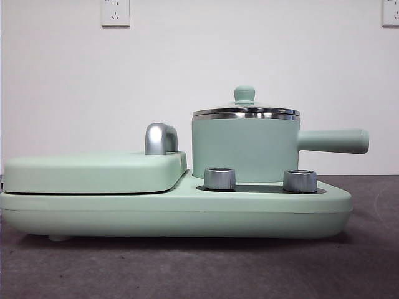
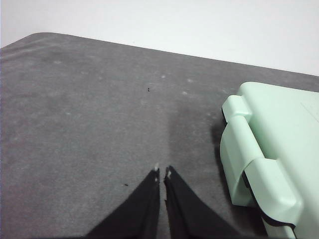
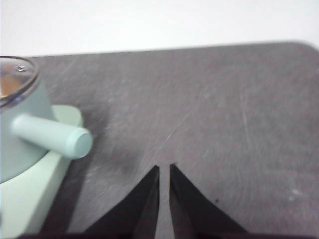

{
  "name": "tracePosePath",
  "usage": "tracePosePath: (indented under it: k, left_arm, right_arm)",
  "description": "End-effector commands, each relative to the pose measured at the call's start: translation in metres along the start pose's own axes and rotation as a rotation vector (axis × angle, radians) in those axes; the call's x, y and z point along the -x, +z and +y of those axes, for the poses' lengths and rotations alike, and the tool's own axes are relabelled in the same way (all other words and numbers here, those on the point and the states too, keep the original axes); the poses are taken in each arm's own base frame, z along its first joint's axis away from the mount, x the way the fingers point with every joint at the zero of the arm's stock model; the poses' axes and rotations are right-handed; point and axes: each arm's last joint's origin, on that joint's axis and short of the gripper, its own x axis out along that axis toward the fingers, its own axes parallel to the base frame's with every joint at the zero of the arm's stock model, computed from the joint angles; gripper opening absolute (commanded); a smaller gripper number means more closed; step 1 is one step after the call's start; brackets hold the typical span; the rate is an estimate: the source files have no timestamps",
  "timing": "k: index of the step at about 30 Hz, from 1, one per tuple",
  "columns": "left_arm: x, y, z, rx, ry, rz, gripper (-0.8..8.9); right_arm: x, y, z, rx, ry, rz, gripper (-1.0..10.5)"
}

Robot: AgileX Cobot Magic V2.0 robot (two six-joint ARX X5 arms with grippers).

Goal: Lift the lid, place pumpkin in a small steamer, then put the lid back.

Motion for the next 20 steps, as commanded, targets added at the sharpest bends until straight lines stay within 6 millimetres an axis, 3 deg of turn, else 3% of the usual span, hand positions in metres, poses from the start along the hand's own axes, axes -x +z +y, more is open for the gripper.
tracePosePath:
  k: [1, 12, 20]
  left_arm:
    - [-0.002, -0.007, 0.001, -0.01, 0.003, 0.023, 0.21]
    - [-0.002, -0.007, 0.001, -0.01, 0.003, 0.023, 0.21]
    - [-0.002, -0.007, 0.001, -0.01, 0.003, 0.023, 0.21]
  right_arm:
    - [-0.004, -0.006, -0.001, 0.054, 0.008, -0.077, 0.3]
    - [-0.018, -0.043, -0.012, 0.069, -0.066, -0.081, 0.3]
    - [-0.018, -0.047, -0.014, 0.09, -0.09, -0.029, 0.3]
